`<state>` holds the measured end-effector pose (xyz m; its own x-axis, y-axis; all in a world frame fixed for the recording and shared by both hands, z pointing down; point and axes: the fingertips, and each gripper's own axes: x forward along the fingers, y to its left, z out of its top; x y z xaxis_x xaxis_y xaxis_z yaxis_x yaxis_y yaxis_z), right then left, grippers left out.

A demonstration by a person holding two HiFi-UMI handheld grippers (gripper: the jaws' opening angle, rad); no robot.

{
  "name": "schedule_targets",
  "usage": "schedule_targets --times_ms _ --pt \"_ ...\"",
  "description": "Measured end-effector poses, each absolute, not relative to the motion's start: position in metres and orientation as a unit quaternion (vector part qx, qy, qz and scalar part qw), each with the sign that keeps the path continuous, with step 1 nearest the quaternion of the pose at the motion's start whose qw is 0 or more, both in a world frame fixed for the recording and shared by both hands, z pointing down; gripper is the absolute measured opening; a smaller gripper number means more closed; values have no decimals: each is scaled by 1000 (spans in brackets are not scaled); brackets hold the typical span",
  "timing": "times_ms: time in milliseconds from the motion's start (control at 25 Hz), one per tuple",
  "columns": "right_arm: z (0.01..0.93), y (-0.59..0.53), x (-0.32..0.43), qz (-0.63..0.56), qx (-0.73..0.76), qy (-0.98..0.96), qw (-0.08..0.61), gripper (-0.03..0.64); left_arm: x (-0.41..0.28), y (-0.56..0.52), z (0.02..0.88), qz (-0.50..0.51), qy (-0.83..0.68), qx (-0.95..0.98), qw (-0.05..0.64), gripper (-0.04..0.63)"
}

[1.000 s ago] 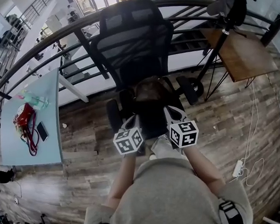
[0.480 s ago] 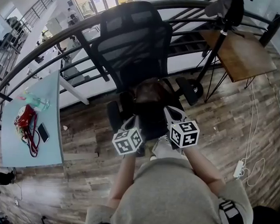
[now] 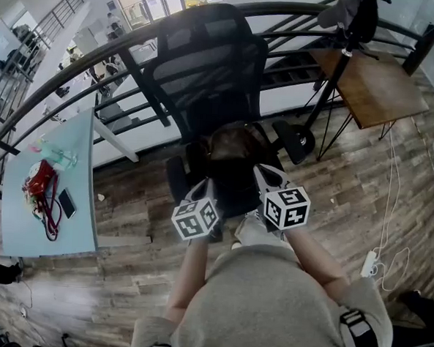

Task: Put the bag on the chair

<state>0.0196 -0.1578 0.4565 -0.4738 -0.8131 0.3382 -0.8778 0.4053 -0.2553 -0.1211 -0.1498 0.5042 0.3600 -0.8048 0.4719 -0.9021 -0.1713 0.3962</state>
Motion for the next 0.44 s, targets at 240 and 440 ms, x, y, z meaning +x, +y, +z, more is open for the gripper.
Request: schedule_targets --times_ms 240,440 --pt "452 -157 22 200 506 -836 77 3 -119 -148 502 76 -559 762 317 3" --pt "449 -158 24 199 504 -837 74 3 -117 -148 499 72 -559 761 319 2"
